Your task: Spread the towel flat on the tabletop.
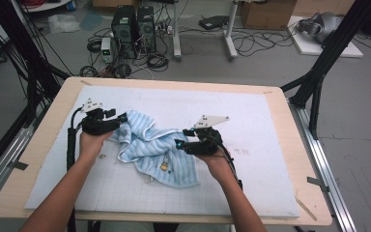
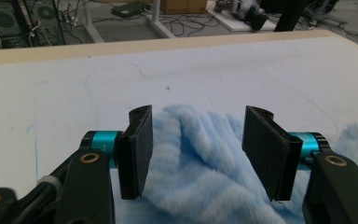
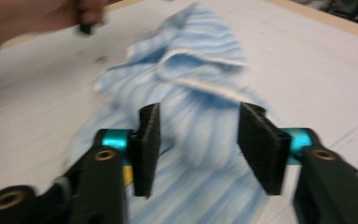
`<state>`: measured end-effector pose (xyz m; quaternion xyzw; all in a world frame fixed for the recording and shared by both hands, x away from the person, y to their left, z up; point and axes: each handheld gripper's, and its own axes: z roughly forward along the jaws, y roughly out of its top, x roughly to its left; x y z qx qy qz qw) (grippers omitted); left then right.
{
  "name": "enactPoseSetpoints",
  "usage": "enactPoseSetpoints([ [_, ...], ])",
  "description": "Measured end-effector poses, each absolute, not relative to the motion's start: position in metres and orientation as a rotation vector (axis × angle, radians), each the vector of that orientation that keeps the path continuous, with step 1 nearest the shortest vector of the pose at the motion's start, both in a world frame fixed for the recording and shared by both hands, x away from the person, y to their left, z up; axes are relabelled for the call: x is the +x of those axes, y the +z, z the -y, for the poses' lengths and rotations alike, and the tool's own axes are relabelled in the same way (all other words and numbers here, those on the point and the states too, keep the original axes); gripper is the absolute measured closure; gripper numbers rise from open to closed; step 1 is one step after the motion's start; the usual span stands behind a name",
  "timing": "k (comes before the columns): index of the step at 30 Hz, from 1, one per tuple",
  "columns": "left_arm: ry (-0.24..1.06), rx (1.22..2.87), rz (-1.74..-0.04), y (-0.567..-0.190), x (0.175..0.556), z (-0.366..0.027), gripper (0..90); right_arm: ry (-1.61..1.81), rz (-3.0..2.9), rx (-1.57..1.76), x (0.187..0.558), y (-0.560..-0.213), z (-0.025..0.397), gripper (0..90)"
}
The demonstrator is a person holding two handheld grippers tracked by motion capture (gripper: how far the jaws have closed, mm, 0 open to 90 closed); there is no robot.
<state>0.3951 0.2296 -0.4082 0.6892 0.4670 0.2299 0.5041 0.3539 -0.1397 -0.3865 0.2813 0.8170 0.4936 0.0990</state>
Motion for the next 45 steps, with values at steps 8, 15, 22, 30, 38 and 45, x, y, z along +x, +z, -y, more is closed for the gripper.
enactPoseSetpoints([
  [8, 0.548, 1.672, -1.095, -0.421, 0.367, -0.242, 41.1, 1.324, -2.419, 0.873, 0.403, -0.386, 0.106, 48.7],
  [15, 0.543, 1.669, -1.091, -0.426, 0.361, -0.250, 41.1, 1.250, -2.461, 0.840, 0.438, -0.388, 0.064, 60.6],
  [22, 0.536, 1.639, -1.106, -0.429, 0.359, -0.259, 41.1, 1.189, -2.501, 0.899, 0.462, -0.403, 0.036, 59.1],
  [30, 0.535, 1.633, -1.119, -0.430, 0.359, -0.262, 41.1, 1.096, -2.534, 0.976, 0.487, -0.425, 0.009, 46.4],
  [38, 0.530, 1.619, -1.144, -0.431, 0.360, -0.268, 41.2, 0.989, -2.619, 0.843, 0.486, -0.434, 0.001, 82.1],
  [45, 0.529, 1.635, -1.136, -0.431, 0.359, -0.265, 41.3, 0.784, -2.322, 0.877, 0.491, -0.407, 0.036, 84.0],
])
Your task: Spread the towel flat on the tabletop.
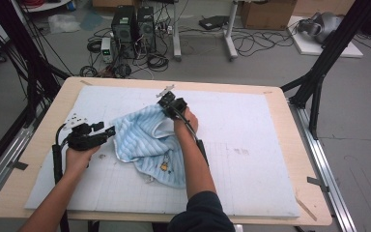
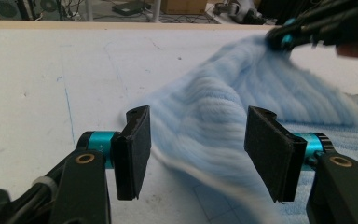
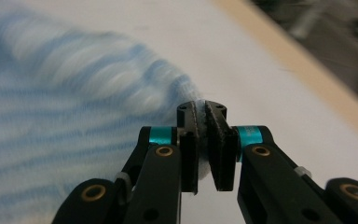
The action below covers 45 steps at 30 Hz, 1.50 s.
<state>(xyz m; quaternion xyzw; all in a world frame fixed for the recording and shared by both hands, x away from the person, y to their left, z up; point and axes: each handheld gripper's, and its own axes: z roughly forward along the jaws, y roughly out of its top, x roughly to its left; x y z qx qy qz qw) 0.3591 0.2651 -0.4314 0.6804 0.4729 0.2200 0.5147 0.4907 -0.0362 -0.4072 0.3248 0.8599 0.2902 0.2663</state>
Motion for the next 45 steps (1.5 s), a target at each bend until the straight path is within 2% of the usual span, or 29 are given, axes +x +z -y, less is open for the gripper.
enactPoseSetpoints([
  [5, 0.519, 1.640, -1.133, -0.433, 0.360, -0.263, 41.3, 0.679, -2.086, 1.004, 0.493, -0.392, 0.065, 80.5],
  [9, 0.507, 1.655, -1.130, -0.434, 0.360, -0.260, 41.3, 0.765, -2.146, 1.032, 0.494, -0.395, 0.076, 59.7],
  [12, 0.488, 1.675, -1.126, -0.435, 0.360, -0.257, 41.2, 0.842, -2.155, 1.087, 0.491, -0.393, 0.085, 52.9],
  [21, 0.404, 1.789, -1.099, -0.442, 0.361, -0.234, 38.2, 0.981, -2.203, 1.085, 0.454, -0.392, 0.115, 49.4],
  [25, 0.429, 1.887, -1.086, -0.449, 0.362, -0.218, 40.9, 1.030, -2.273, 1.066, 0.431, -0.404, 0.131, 48.0],
  [26, 0.427, 1.917, -1.080, -0.450, 0.363, -0.215, 54.6, 1.069, -2.327, 1.055, 0.420, -0.413, 0.136, 48.2],
  [27, 0.437, 1.953, -1.079, -0.451, 0.364, -0.211, 54.6, 1.069, -2.327, 1.055, 0.420, -0.413, 0.136, 48.2],
  [30, 0.480, 1.977, -1.080, -0.451, 0.365, -0.207, 79.0, 1.154, -2.420, 1.017, 0.409, -0.425, 0.138, 55.5],
  [31, 0.484, 1.975, -1.088, -0.450, 0.368, -0.206, 81.2, 1.157, -2.438, 0.997, 0.406, -0.429, 0.136, 58.9],
  [33, 0.500, 1.964, -1.110, -0.447, 0.375, -0.207, 83.0, 1.132, -2.479, 0.980, 0.404, -0.436, 0.132, 64.7],
  [36, 0.534, 1.911, -1.148, -0.439, 0.388, -0.213, 83.7, 1.069, -2.510, 0.937, 0.405, -0.442, 0.128, 87.3],
  [41, 0.534, 1.844, -1.221, -0.434, 0.412, -0.223, 83.9, 0.986, -2.421, 0.996, 0.405, -0.438, 0.143, 87.9],
  [45, 0.549, 1.824, -1.204, -0.438, 0.425, -0.210, 83.9, 0.987, -2.366, 1.069, 0.405, -0.437, 0.159, 87.9],
])
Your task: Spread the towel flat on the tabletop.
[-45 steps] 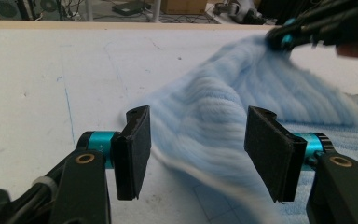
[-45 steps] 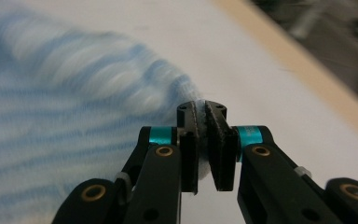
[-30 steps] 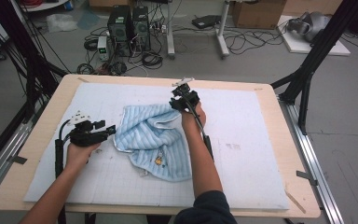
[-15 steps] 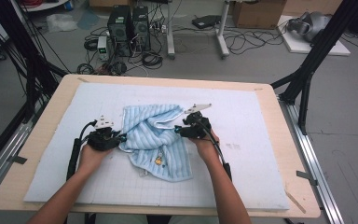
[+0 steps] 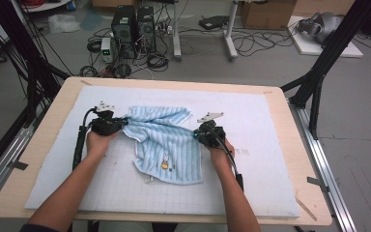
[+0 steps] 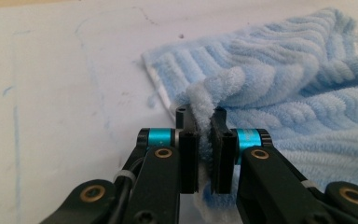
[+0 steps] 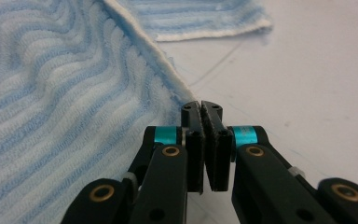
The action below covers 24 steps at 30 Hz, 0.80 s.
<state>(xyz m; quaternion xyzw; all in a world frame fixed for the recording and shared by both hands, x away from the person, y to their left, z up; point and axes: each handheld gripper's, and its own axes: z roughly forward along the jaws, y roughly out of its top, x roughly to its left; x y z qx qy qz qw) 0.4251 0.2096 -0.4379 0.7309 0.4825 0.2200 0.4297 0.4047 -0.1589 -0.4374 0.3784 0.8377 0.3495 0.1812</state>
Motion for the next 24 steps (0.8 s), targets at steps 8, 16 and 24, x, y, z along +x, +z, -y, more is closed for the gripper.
enactPoseSetpoints([
  [8, 0.497, 1.816, -1.188, -0.441, 0.445, -0.173, 76.6, 0.826, -2.212, 1.142, 0.399, -0.430, 0.178, 87.9],
  [16, 0.430, 1.821, -1.174, -0.435, 0.427, -0.179, 46.0, 0.795, -2.166, 1.246, 0.401, -0.438, 0.200, 73.3],
  [24, 0.404, 1.872, -1.073, -0.434, 0.389, -0.188, 47.0, 0.992, -2.173, 1.187, 0.367, -0.433, 0.215, 53.7],
])
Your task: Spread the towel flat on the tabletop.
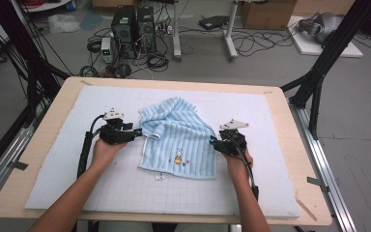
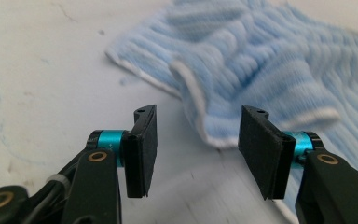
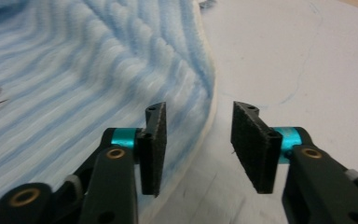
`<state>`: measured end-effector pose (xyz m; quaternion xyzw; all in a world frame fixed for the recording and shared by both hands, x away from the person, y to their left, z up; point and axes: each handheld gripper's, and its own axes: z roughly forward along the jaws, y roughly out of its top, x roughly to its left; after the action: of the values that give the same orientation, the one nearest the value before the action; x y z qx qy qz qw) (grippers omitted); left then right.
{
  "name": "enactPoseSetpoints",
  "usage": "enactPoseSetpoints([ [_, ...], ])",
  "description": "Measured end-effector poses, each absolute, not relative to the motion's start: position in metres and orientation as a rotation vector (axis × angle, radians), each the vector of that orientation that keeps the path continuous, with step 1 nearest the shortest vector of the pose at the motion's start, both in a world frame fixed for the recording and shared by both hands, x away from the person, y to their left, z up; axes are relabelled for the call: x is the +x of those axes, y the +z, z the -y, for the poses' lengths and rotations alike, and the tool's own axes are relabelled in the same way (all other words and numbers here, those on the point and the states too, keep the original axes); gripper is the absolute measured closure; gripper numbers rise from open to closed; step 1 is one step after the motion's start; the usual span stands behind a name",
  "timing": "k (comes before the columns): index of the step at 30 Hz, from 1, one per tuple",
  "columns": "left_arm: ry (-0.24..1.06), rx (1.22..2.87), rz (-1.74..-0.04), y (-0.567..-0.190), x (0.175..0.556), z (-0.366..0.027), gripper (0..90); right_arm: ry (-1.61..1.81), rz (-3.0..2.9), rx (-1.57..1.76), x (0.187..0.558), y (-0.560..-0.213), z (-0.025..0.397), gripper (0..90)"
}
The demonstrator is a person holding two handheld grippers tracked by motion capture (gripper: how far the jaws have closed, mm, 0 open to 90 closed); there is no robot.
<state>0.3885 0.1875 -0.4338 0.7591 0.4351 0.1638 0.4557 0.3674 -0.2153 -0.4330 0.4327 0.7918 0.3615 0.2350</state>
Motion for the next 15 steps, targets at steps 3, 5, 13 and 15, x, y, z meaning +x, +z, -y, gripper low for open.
enactPoseSetpoints([
  [3, 0.385, 1.858, -1.050, -0.433, 0.377, -0.189, 47.5, 1.061, -2.173, 1.177, 0.356, -0.430, 0.222, 49.9],
  [5, 0.362, 1.869, -1.023, -0.434, 0.370, -0.187, 47.4, 1.115, -2.156, 1.153, 0.349, -0.428, 0.225, 48.2],
  [13, 0.307, 2.014, -0.889, -0.444, 0.352, -0.168, 51.2, 1.170, -2.168, 1.176, 0.341, -0.434, 0.229, 43.2],
  [15, 0.300, 2.036, -0.877, -0.448, 0.350, -0.162, 51.3, 1.174, -2.178, 1.177, 0.338, -0.434, 0.229, 41.9],
])
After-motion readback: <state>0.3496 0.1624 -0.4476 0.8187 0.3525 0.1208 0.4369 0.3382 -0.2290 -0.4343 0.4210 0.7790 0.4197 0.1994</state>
